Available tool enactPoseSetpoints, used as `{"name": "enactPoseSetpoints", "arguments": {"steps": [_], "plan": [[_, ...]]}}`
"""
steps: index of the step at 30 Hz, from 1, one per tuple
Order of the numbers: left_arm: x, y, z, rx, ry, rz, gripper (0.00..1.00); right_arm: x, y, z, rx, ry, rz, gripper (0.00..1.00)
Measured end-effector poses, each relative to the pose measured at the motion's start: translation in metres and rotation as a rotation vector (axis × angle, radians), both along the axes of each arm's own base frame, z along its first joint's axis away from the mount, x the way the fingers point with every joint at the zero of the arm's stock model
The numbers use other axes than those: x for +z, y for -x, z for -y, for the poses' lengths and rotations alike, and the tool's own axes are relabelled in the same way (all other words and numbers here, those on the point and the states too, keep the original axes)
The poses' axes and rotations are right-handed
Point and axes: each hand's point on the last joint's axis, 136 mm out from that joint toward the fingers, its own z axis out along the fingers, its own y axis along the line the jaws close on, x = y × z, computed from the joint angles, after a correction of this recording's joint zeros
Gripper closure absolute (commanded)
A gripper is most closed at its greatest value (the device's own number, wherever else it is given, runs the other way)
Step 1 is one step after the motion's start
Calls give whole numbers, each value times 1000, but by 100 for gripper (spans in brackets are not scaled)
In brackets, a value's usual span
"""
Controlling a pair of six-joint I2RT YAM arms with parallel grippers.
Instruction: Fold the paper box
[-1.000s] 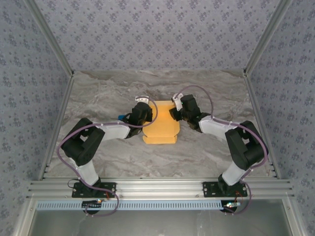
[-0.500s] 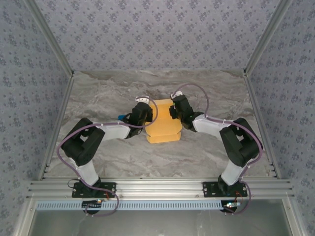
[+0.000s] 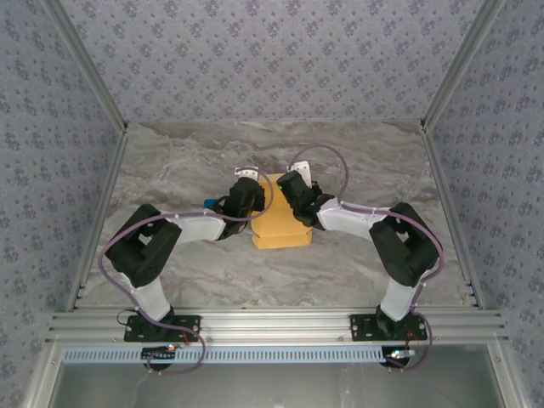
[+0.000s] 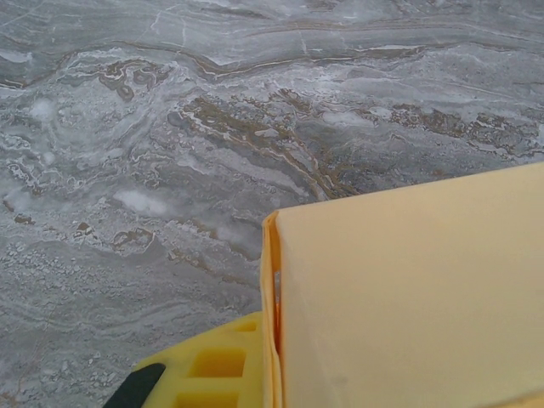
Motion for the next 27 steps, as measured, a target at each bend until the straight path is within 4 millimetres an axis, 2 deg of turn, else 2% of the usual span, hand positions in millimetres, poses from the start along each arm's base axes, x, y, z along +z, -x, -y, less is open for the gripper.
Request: {"name": "enactPoseSetpoints", "arguments": {"steps": [10,15,27], "plan": [[0,2,3,-1,4,-10,100,0,1,6,-54,45,5,74],[-1,2,1,9,-2,-13,100,-3,1,3,-35,32,-6,71],[-5,2,-5,27,-26,-22,100,-21,10,-2,94,-107,-93,49]]}}
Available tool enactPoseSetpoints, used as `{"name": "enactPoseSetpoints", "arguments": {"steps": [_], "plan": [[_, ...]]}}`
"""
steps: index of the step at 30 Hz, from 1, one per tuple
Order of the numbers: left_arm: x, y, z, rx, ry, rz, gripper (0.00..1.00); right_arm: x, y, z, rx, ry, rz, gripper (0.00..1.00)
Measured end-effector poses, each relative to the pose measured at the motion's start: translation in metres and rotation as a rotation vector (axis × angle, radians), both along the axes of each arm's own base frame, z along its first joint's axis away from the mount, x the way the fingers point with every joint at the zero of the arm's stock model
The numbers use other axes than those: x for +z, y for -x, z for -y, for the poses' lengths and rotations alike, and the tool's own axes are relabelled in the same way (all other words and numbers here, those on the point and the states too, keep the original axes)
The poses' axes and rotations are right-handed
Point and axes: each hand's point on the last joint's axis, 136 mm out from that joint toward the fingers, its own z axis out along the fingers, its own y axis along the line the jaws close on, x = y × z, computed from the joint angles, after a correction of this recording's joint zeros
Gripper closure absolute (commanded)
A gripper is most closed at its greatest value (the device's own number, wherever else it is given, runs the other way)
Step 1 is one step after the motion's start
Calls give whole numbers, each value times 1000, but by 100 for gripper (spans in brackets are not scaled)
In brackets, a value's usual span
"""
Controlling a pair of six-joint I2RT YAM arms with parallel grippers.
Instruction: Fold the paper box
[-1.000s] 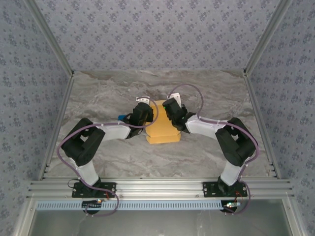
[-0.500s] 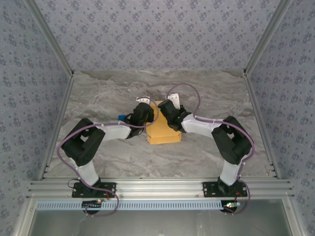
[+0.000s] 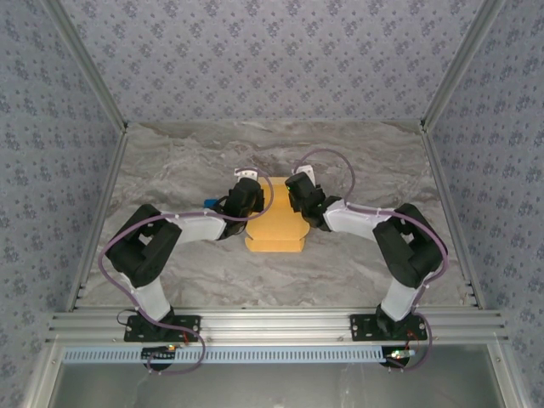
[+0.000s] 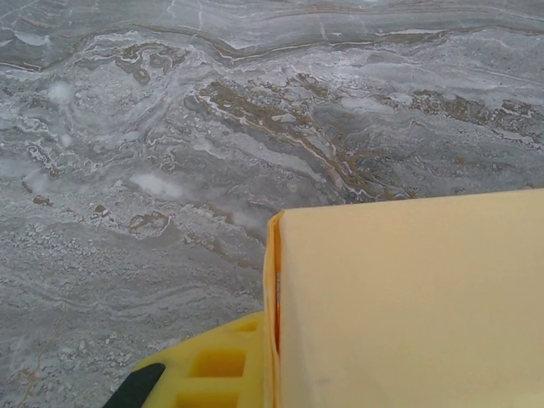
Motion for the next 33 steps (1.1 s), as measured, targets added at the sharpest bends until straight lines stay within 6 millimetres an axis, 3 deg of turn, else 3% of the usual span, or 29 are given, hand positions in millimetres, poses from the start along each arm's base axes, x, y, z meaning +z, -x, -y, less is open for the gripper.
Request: {"name": "enactPoseSetpoints", "arguments": {"steps": [7,13,18,26,33], "plan": [[2,-1,1,1,2,4,100,2,8,-8,58,-63,-16,39],[3,-2,-1,8,1,7,100,5,12,-12,86,-92,-21,39],[3,-3,-1,8,2,8,100,0,20,-9,129,-119,-42,57],[7,-4,1,8,8,15,100,2,16,-8,209,-166,-46,61],[7,-4,1,8,8,15,100,0,8,-7,202,-144,-39,73]]}}
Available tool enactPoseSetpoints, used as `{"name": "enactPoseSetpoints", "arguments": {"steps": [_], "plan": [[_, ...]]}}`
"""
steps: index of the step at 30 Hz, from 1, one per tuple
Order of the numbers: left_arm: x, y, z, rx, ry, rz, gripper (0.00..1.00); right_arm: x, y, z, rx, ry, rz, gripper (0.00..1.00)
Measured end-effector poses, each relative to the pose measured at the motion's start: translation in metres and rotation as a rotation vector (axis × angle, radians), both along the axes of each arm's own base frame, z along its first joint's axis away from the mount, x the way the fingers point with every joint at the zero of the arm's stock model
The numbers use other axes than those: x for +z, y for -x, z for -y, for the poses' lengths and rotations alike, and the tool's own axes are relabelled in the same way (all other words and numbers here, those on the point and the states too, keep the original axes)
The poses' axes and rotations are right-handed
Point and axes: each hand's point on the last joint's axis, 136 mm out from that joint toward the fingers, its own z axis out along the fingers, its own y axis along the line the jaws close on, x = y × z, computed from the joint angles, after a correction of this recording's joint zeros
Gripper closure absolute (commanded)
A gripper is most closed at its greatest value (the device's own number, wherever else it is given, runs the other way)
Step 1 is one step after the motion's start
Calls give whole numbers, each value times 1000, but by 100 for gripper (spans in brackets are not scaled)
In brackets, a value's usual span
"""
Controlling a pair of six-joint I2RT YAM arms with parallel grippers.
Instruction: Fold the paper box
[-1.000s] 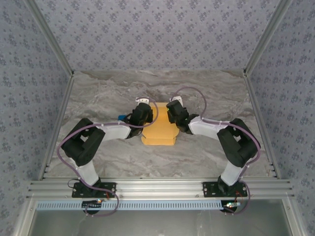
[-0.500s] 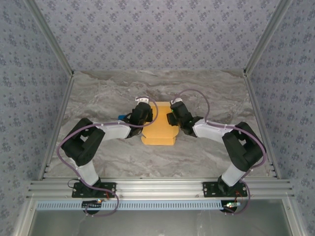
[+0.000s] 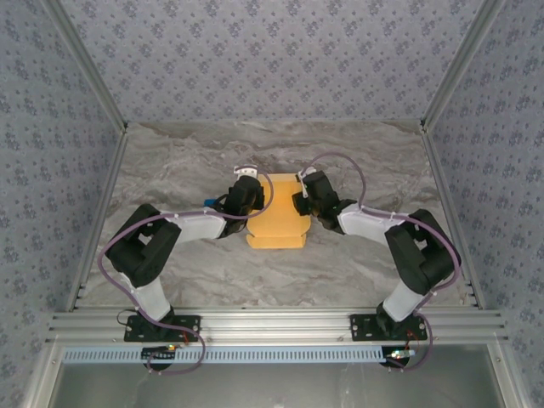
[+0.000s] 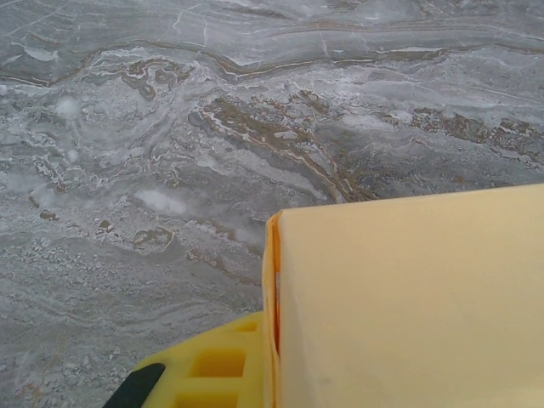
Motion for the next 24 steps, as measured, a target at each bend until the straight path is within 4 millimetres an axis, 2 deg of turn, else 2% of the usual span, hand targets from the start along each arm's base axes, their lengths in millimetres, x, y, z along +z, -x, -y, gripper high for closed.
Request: {"name": "enactPoseSetpoints", "arguments": {"steps": [4,8,16,24], "plan": [[0,0,0,4,8,-1,100,3,-9,2,-66,40,26,80],[2,-1,1,7,15,0,100,3,-13,2,-147,105,47,82],[2,0,4,-7,24,-4,100,5,-9,10,-305,224,90,79],[1,3,9,-26,30,-9,100,3,-9,19,-380,265,99,77]]}}
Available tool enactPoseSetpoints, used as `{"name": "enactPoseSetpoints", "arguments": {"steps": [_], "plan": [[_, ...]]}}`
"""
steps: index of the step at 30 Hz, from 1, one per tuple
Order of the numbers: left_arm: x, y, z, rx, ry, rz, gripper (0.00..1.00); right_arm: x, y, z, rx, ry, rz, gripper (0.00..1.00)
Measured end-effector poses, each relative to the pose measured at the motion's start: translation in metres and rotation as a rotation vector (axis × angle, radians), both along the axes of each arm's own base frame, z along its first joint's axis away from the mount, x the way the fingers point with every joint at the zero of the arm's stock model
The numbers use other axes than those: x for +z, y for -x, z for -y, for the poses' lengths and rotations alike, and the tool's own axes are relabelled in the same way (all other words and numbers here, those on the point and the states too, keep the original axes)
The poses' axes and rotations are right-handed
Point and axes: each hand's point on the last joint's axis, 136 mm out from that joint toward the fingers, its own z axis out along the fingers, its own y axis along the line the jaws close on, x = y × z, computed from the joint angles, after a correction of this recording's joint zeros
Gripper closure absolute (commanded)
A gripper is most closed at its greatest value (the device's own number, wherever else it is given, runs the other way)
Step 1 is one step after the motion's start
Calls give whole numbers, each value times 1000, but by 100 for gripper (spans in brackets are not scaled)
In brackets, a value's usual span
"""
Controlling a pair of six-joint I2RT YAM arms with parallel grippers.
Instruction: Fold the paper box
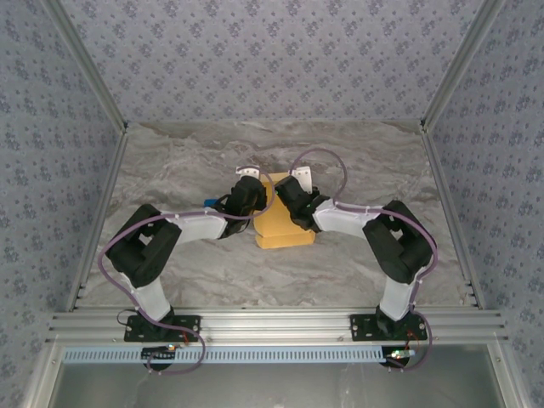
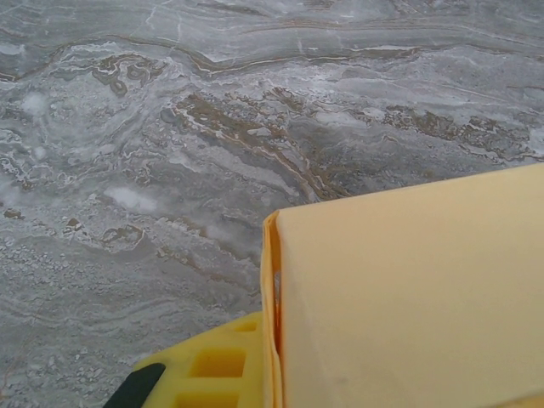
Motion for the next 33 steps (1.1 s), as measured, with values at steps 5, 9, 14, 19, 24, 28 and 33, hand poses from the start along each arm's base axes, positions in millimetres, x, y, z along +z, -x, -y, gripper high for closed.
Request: {"name": "enactPoseSetpoints", "arguments": {"steps": [5,9,14,19,24,28,33], "plan": [[0,0,0,4,7,-1,100,4,-1,0,-9,4,3,77],[1,0,0,6,10,-1,100,5,-1,0,-8,4,2,77],[1,-1,-2,16,5,2,100,1,-1,-5,23,-12,-6,73],[0,-1,-3,20,0,1,100,-12,4,-7,67,-42,-43,69],[0,-1,-4,24,-4,0,100,-11,2,-8,85,-83,-47,69],[-1,-1,-4,24,-4,-1,100,-11,1,-7,87,-97,-50,72],[-1,-1,-4,21,-2,-2,100,-10,1,-5,70,-95,-60,73]]}}
